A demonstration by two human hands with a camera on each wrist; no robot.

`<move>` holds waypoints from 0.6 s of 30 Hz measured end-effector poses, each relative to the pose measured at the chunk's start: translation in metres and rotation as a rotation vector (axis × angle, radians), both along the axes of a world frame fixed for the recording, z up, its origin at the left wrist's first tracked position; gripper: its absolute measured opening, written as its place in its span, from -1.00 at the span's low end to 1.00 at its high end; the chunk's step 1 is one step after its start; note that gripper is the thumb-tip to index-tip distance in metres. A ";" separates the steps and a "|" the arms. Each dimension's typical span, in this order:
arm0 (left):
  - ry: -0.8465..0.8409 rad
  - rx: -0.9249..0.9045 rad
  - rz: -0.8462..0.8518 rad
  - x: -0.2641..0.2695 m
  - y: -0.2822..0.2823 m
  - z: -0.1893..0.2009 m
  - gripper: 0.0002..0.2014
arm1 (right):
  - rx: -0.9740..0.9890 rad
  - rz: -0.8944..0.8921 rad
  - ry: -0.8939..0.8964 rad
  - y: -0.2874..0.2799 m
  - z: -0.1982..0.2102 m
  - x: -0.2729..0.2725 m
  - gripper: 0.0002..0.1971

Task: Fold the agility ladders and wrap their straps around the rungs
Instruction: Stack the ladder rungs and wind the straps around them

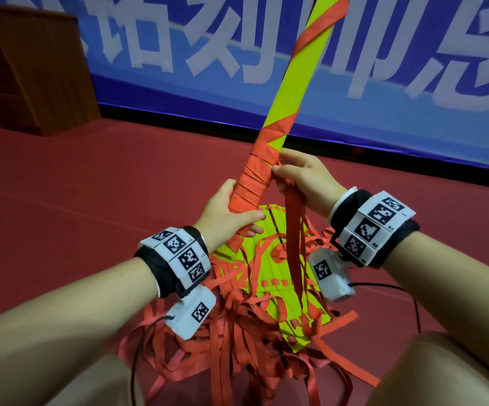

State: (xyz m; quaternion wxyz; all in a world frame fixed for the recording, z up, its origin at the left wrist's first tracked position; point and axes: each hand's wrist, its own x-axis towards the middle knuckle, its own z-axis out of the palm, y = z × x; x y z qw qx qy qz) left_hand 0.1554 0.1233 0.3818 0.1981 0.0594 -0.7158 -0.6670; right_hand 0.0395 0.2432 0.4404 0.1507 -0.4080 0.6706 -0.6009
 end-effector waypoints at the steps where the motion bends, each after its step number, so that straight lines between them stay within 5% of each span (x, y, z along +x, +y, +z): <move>1: 0.013 -0.022 0.019 0.000 -0.001 0.001 -0.64 | 0.019 -0.011 0.022 0.001 0.000 -0.002 -0.74; 10: 0.081 -0.125 0.140 -0.002 -0.013 0.008 -0.63 | 0.273 -0.225 0.443 0.007 0.000 -0.008 -0.71; 15: 0.045 -0.206 0.231 -0.002 -0.022 0.003 -0.59 | 0.207 -0.183 -0.007 0.001 -0.002 -0.010 -0.63; 18: -0.006 -0.376 0.324 -0.005 -0.025 -0.004 -0.34 | 0.047 -0.210 -0.204 -0.004 0.000 -0.011 -0.64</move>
